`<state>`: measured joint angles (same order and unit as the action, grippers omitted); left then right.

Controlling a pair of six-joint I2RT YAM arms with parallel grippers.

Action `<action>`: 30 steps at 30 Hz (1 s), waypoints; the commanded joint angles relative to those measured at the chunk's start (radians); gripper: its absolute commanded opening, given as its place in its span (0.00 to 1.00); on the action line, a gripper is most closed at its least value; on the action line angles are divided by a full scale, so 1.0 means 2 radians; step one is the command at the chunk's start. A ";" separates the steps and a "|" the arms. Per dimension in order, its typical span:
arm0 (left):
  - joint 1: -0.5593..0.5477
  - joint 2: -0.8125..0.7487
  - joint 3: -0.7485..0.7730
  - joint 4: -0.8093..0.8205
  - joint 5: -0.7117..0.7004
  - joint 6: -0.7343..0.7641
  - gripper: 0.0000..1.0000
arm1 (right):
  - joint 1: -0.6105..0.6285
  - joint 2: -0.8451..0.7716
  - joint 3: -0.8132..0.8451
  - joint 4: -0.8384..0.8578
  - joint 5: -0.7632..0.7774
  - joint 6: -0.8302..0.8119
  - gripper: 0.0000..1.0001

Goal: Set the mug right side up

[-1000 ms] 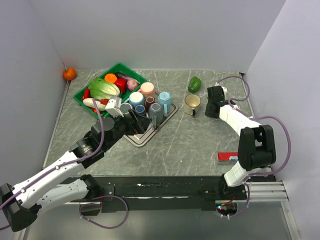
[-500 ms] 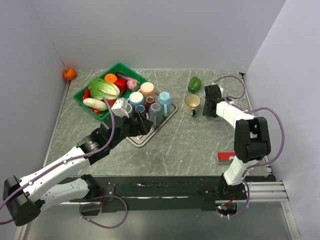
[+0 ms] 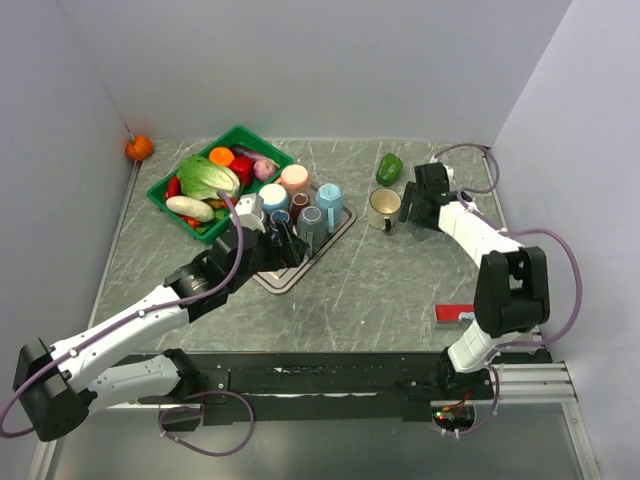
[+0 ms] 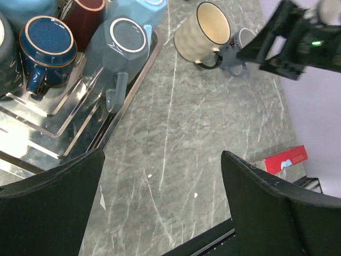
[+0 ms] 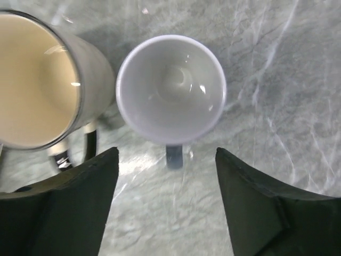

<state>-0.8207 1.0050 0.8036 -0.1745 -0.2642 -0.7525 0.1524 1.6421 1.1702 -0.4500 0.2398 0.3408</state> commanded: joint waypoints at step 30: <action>-0.002 0.406 0.258 -0.048 -0.094 0.057 0.77 | 0.060 -0.379 -0.146 0.032 -0.221 0.077 0.85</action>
<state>-0.8207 1.7939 1.2751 -0.2260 -0.4091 -0.6384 0.2665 0.9119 0.8627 -0.3923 -0.2115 0.4973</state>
